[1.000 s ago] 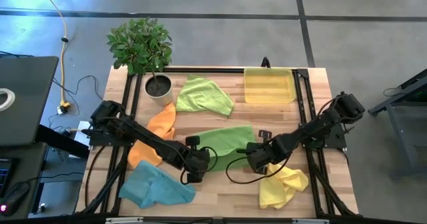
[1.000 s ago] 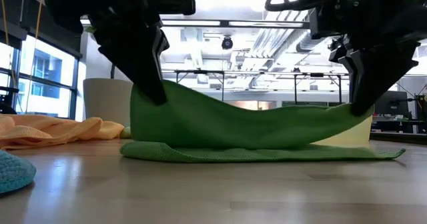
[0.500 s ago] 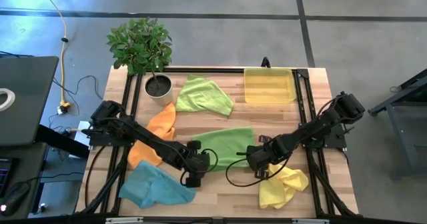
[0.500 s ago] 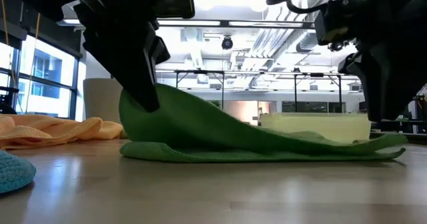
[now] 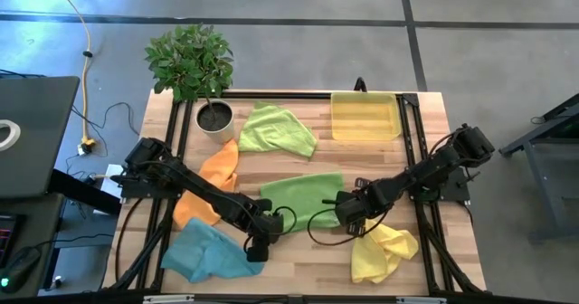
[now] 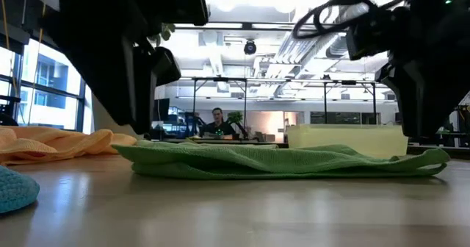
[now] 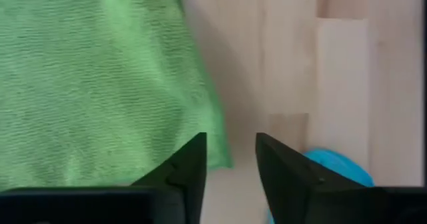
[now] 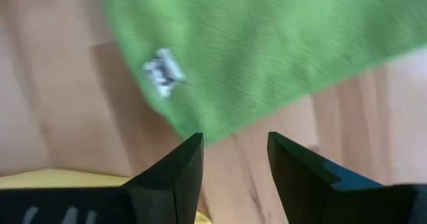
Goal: Fold microfiber towels
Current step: Fold the green microfiber towel
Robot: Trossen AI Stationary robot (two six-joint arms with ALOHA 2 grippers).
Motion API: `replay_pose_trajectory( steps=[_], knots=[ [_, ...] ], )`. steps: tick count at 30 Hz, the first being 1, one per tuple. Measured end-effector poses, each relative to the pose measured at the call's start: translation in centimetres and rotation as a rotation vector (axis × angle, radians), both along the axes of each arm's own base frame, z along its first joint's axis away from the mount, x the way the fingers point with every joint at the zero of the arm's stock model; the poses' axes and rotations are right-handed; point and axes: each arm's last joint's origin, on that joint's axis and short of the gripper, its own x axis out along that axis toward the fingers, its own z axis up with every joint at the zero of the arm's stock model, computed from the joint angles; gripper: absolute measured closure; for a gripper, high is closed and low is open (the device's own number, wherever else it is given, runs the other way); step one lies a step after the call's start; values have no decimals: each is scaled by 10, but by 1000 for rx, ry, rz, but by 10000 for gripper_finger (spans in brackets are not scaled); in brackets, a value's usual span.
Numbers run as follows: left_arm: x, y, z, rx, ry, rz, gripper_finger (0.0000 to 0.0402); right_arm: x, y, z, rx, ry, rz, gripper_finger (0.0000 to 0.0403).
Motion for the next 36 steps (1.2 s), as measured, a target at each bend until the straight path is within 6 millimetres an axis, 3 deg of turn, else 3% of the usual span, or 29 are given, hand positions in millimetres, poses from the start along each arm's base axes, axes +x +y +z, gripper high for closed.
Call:
replay_pose_trajectory(
  steps=[5, 14, 21, 29, 36],
  knots=[
    [5, 5, 8, 37, -18, -48, 249, 1, -9, 0, -13, 19, -31, 242],
    [-2, 19, 4, 145, 80, -143, 260, -3, -18, -1, -173, 20, -88, 242],
    [-16, 31, -5, 165, 152, -141, 271, -26, -28, -36, -55, -70, -273, 242],
    [-32, 54, 8, 194, -73, -14, 273, -39, -35, -36, 66, -295, -454, 242],
    [-44, 76, -4, 137, -253, 47, 273, -44, -38, -46, 135, -296, -582, 242]
  ],
)
